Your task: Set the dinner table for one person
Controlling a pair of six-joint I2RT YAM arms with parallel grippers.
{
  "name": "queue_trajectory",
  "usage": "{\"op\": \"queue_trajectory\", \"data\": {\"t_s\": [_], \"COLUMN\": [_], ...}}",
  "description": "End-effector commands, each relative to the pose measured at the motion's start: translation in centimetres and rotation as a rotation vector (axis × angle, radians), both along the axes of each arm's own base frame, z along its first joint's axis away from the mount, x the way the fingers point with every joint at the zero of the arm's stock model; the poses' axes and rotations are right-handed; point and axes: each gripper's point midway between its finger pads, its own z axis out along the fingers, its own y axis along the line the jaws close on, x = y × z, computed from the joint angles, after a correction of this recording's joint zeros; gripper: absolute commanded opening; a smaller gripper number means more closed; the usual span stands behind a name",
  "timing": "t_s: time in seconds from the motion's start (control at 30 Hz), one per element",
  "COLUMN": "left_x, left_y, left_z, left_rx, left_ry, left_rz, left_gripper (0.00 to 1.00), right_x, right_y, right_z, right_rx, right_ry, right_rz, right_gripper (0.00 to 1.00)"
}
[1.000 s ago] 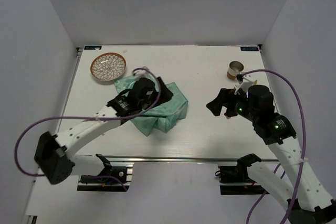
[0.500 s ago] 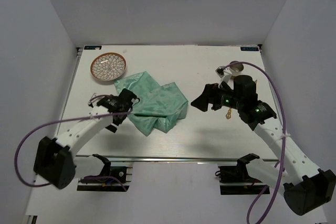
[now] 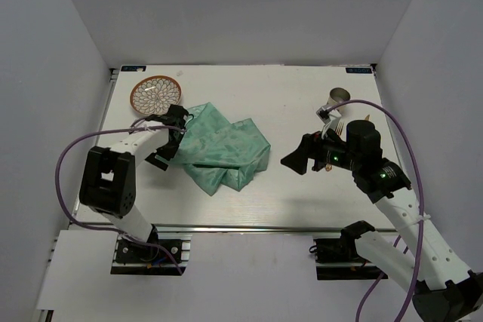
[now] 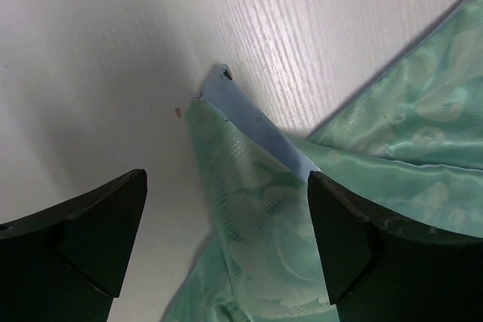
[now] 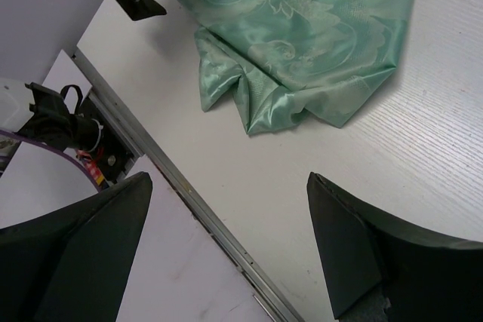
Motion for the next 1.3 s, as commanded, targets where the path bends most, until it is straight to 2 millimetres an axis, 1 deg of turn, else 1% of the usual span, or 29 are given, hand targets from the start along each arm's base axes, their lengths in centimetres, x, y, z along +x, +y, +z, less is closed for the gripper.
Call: {"op": "queue_trajectory", "data": {"t_s": [0.0, 0.1, 0.17, 0.2, 0.3, 0.37, 0.4, 0.43, 0.53, 0.6, 0.63, 0.67, 0.7, 0.73, 0.77, 0.8, 0.83, 0.87, 0.9, 0.93, 0.97, 1.0, 1.03, 1.07, 1.13, 1.17, 1.2, 1.23, 1.27], "left_x": [0.5, 0.0, -0.3, -0.3, 0.0, 0.5, 0.6, 1.2, 3.3, 5.8, 8.4, 9.4, 10.6, 12.4, 13.3, 14.2, 14.9, 15.5, 16.2, 16.7, 17.3, 17.9, 18.3, 19.6, 20.0, 20.7, 21.7, 22.1, 21.7], "left_y": [-0.8, -1.3, -1.3, -1.3, -1.0, -0.6, -0.5, -0.3, -0.8, -2.3, -3.6, -5.9, -7.4, -9.0, -11.0, -14.4, -15.8, -17.8, -20.6, -21.8, -23.1, -25.4, -26.5, -28.0, -30.6, -30.9, -32.0, -32.0, -32.4], "left_z": [-1.5, -3.0, -3.4, -3.3, -2.2, -0.9, -0.4, 0.8, 3.4, 5.7, 7.5, 8.2, 9.4, 11.2, 10.9, 13.0, 13.4, 12.1, 14.7, 15.2, 14.5, 17.3, 17.9, 18.6, 18.7, 18.3, 16.8, 15.8, 14.3], "left_rx": [-0.048, -0.069, -0.073, -0.075, -0.059, -0.035, -0.029, -0.01, 0.021, 0.016, 0.022, -0.056, -0.079, -0.078, -0.115, -0.185, -0.196, -0.239, -0.264, -0.275, -0.287, -0.308, -0.322, -0.339, -0.376, -0.383, -0.398, -0.405, -0.419], "left_ry": [0.035, 0.074, 0.083, 0.079, 0.054, 0.029, 0.021, 0.003, -0.069, -0.166, -0.264, -0.323, -0.381, -0.47, -0.485, -0.544, -0.554, -0.523, -0.584, -0.603, -0.592, -0.661, -0.675, -0.7, -0.701, -0.691, -0.652, -0.626, -0.572], "left_rz": [-0.036, -0.048, -0.053, -0.056, -0.055, -0.052, -0.053, -0.056, -0.14, -0.267, -0.391, -0.501, -0.589, -0.701, -0.788, -0.93, -0.98, -1.04, -1.12, -1.152, -1.17, -1.219, -1.236, -1.249, -1.282, -1.273, -1.246, -1.223, -1.2], "left_gripper": [0.95, 0.9, 0.85, 0.62, 0.19, 0.1, 0.02, 0.0, 0.0, 0.0, 0.0, 0.0, 0.0, 0.0, 0.0, 0.0, 0.0, 0.0, 0.0, 0.0, 0.0, 0.0, 0.0, 0.0, 0.0, 0.0, 0.0, 0.02, 0.31], "right_x": [-0.5, -0.5, -0.4, -0.4, -0.2, -0.1, -0.2, 0.0, 0.1, 0.6, 0.7, 1.0, 1.5, 1.7, 1.9, 2.5, 2.6, 2.9, 3.3, 3.3, 3.5, 3.7, 3.6, 3.8, 3.9, 3.7, 3.7, 3.7, 3.6], "right_y": [0.1, 0.1, 0.0, 0.0, 0.0, 0.1, 0.1, 0.1, 0.2, -0.1, -0.2, -0.4, -0.7, -0.9, -1.1, -1.6, -2.0, -2.4, -3.0, -3.5, -3.9, -4.6, -5.1, -5.7, -6.4, -6.5, -6.7, -6.7, -6.7], "right_z": [0.4, 0.7, 0.7, 0.7, 0.8, 0.8, 0.7, 0.6, 0.6, 0.5, 0.3, 0.2, 0.0, 0.1, 0.1, 0.2, 0.2, 0.5, 0.6, 0.4, 0.8, 0.9, 0.9, 1.3, 1.3, 1.3, 1.3, 1.1, 0.8], "right_rx": [0.001, 0.003, 0.001, 0.001, 0.005, 0.006, 0.007, 0.007, 0.012, 0.003, 0.001, 0.0, -0.009, -0.002, -0.001, -0.007, -0.01, -0.004, -0.012, -0.019, -0.017, -0.026, -0.029, -0.023, -0.021, -0.021, -0.02, -0.024, -0.035], "right_ry": [-0.013, -0.017, -0.016, -0.017, -0.014, -0.016, -0.009, -0.008, -0.003, -0.001, 0.01, 0.017, 0.021, 0.037, 0.043, 0.039, 0.048, 0.052, 0.044, 0.067, 0.063, 0.056, 0.062, 0.054, 0.06, 0.056, 0.054, 0.057, 0.064], "right_rz": [0.029, 0.026, 0.021, 0.02, 0.01, 0.009, 0.009, 0.004, -0.003, -0.031, -0.051, -0.074, -0.111, -0.138, -0.161, -0.213, -0.244, -0.279, -0.328, -0.366, -0.396, -0.445, -0.47, -0.515, -0.562, -0.565, -0.571, -0.572, -0.564], "right_gripper": [0.89, 0.89, 0.89, 0.89, 0.89, 0.89, 0.89, 0.89, 0.89, 0.89, 0.89, 0.89, 0.89, 0.89, 0.89, 0.89, 0.89, 0.89, 0.89, 0.89, 0.89, 0.89, 0.89, 0.89, 0.89, 0.89, 0.89, 0.89, 0.89]}}
